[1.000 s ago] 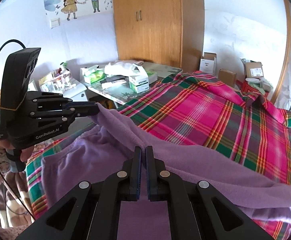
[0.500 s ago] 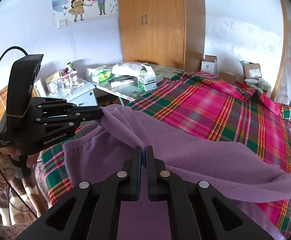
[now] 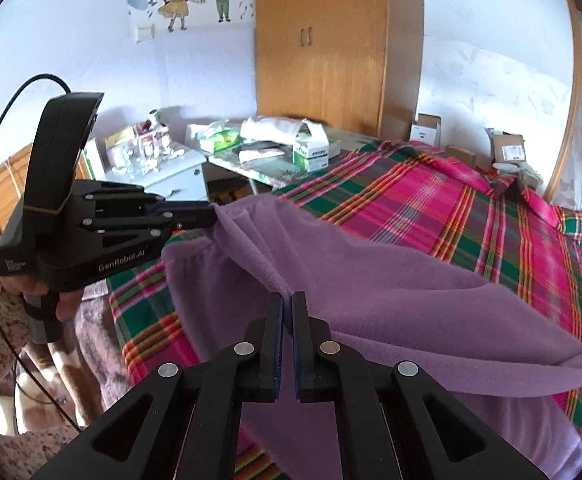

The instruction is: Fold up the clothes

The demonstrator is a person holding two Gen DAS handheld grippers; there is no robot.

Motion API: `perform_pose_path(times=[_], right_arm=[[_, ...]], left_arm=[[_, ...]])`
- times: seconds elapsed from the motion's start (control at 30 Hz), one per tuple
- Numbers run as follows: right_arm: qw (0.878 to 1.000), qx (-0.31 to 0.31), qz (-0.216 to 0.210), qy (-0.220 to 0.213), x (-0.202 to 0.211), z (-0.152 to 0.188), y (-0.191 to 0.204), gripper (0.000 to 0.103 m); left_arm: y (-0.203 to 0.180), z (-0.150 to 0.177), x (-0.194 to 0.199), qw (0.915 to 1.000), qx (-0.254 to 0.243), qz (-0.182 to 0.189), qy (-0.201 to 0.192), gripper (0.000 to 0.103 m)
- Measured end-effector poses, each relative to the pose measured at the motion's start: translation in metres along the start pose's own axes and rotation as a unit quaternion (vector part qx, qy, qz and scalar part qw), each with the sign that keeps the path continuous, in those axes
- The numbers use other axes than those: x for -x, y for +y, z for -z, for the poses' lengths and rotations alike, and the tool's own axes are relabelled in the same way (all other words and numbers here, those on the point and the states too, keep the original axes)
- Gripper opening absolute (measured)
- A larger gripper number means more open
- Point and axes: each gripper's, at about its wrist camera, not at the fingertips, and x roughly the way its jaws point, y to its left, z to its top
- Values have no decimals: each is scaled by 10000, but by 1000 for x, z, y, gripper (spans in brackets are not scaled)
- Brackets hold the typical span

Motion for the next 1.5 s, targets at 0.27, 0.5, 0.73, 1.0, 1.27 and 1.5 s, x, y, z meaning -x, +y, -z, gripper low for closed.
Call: perform_pose_path(times=[0.27, 0.5, 0.73, 1.0, 1.27, 1.5], right_arm=[[9995, -146, -62, 260, -12, 21, 7, 4], [9994, -219, -123, 246, -13, 25, 15, 5], [9977, -325, -191, 555, -30, 40, 15, 5], [9962, -421, -266, 712, -36, 49, 14, 8], [9912, -955, -719, 574, -17, 52, 0, 16], [9881, -1455, -492, 36, 32, 66, -32, 20]], left_arm=[[2, 22, 1, 9999, 96, 55, 128, 4], [5, 27, 6, 9998, 167, 33, 92, 4], [6, 44, -1, 9988, 315, 95, 354, 4], [18, 55, 4, 9962, 742, 41, 448, 3], [21, 44, 29, 9926, 1201, 139, 77, 3], [-10, 23, 40, 9943, 925, 511, -140, 6]])
